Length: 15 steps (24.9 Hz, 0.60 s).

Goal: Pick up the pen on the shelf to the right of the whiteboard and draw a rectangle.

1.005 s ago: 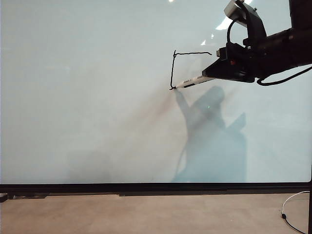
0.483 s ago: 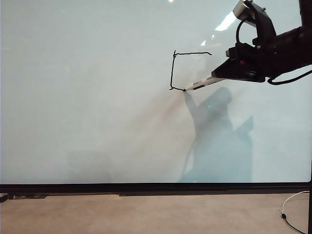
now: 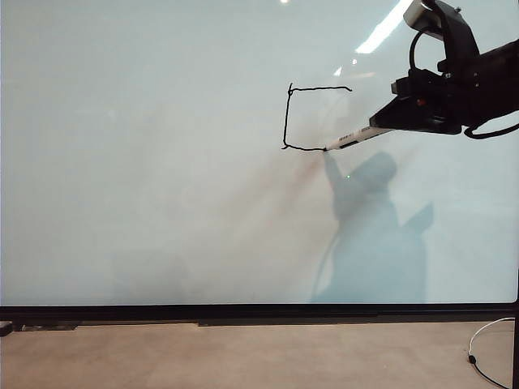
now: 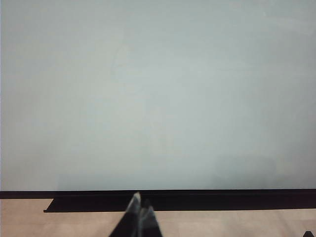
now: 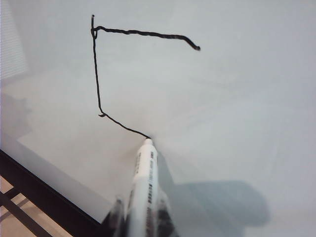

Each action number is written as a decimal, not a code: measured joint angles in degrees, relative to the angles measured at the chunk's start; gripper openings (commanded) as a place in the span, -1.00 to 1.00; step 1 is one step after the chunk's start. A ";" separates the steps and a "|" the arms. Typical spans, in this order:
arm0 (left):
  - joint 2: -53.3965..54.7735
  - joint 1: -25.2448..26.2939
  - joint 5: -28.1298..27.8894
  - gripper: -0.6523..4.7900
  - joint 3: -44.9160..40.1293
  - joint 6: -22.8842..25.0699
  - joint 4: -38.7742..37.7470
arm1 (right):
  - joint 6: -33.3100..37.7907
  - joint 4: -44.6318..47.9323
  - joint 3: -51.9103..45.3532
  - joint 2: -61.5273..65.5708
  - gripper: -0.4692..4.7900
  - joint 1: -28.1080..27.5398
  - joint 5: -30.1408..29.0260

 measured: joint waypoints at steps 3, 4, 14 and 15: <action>0.02 0.00 -0.02 -0.78 0.00 0.02 0.00 | -0.02 0.09 -0.76 -0.79 -0.84 -0.96 0.11; 0.00 0.00 -0.02 -0.78 0.00 0.02 0.00 | -0.02 0.11 -0.98 -1.07 -0.84 -1.05 0.24; 0.00 0.00 -0.04 -0.78 0.00 0.02 0.00 | -0.11 0.35 -2.40 -2.71 -0.84 -3.13 0.79; 0.00 0.00 -0.02 -0.78 0.00 0.00 0.00 | -0.11 0.35 -2.40 -2.71 -0.84 -3.19 0.55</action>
